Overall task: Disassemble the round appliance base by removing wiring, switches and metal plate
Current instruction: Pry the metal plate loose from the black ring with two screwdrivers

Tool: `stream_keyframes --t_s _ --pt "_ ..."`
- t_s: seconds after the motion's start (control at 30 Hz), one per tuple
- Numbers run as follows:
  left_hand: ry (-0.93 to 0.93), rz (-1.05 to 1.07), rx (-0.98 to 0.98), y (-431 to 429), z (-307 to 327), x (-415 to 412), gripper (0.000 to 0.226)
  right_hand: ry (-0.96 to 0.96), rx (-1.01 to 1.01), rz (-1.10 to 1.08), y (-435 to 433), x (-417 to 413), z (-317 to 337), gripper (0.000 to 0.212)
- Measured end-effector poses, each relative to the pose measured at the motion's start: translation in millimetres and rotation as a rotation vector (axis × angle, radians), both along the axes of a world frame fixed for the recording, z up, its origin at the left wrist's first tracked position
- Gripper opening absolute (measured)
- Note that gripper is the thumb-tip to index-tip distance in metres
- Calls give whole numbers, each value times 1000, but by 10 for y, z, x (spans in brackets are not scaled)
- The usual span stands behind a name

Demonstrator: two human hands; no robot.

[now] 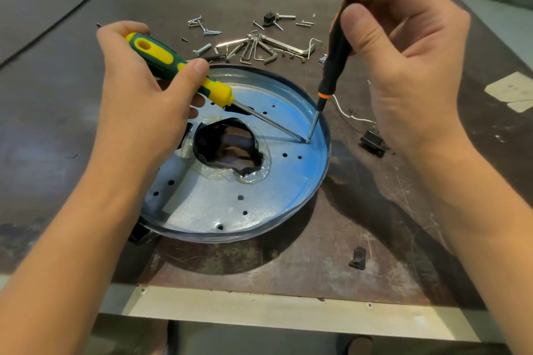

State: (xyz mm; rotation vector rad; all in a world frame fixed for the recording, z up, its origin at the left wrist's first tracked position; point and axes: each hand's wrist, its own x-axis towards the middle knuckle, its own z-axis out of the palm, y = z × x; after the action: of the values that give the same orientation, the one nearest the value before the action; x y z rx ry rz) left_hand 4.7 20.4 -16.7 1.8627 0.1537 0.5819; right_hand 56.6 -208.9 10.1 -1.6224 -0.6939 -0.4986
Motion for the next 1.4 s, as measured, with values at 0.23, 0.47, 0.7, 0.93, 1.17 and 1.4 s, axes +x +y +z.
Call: stream_keyframes --t_s 0.23,0.47,0.7,0.93,1.17,1.4 --pt "4 -2 3 -3 4 -6 45 29 34 40 14 -54 38 17" --pt "-1 -5 10 5 -13 -2 45 91 117 75 -11 -24 5 23" --pt "-9 -9 12 4 -6 2 44 -16 38 12 -1 -18 21 21" --pt "-11 2 22 4 -12 1 43 -1 27 9 13 -24 23 19" --pt "-11 -1 16 12 -16 7 44 67 57 74 -36 -3 2 24" --pt "-14 0 28 4 -16 1 43 18 12 44 -32 14 -11 31"
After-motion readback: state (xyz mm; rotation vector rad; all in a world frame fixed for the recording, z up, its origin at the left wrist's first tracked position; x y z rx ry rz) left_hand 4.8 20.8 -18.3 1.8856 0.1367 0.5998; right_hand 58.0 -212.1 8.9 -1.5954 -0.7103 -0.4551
